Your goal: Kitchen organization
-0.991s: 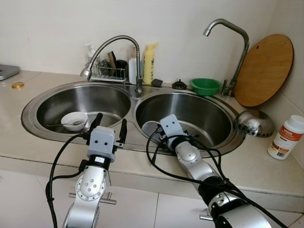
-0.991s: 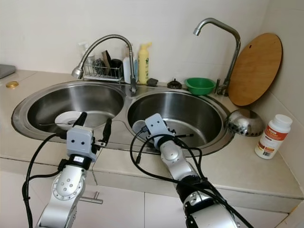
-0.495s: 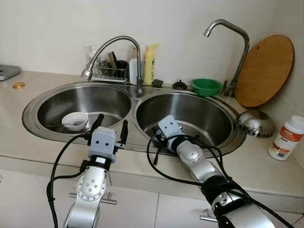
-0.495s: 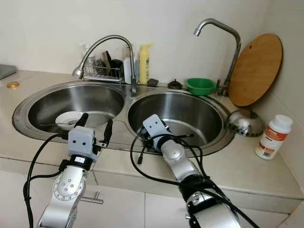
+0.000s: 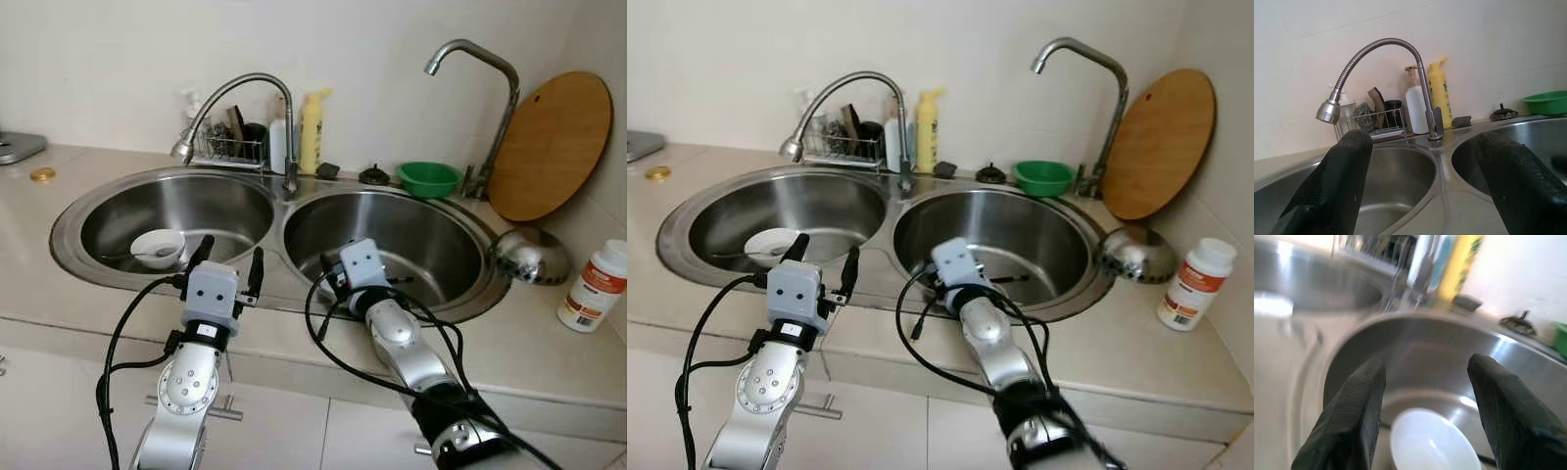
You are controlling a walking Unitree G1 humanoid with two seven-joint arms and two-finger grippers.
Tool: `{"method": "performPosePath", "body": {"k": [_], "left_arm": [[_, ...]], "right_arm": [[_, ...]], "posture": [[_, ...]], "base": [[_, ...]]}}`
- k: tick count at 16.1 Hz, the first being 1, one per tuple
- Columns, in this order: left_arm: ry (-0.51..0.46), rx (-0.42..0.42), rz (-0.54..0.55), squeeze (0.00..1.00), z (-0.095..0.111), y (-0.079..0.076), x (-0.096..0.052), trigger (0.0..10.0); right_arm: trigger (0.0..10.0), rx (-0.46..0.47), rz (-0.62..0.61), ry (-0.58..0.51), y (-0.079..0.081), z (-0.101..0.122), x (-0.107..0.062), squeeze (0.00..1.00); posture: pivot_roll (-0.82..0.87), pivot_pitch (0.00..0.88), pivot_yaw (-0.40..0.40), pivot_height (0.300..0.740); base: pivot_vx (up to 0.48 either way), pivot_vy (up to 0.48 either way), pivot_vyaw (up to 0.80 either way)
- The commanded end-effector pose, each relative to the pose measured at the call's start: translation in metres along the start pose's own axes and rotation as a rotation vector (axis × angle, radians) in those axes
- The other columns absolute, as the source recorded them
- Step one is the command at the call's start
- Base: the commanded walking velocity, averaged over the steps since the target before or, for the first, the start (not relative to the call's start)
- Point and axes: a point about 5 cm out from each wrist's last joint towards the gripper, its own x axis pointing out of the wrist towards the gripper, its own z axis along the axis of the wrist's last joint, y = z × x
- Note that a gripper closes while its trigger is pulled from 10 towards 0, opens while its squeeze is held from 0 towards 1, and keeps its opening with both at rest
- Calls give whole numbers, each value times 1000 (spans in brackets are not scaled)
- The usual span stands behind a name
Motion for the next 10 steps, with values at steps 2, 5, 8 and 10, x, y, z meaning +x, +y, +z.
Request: {"method": "performPosePath", "body": {"k": [2,5,8,10], "left_arm": [[-10,-13,-3,0,2,1,1,10000],[-13,-7,-9,0,2,2,0,10000],[-10,-10,-11,0,2,2,0,10000],[-11,-11,-8,0,3,3,0,10000]], "right_arm": [[10000,68,-84,-155,-13,27,1,0],[10000,134,-140,-247,-24,45,-2,0],[10000,157,-135,-273,-23,53,-5,0],[10000,159,-138,-276,-23,53,-5,0]], "posture": [[75,0,-26,740],[70,0,-26,740],[70,0,-26,740],[71,0,-27,740]], "base": [[0,240,0],[0,480,0],[0,480,0],[0,480,0]]}}
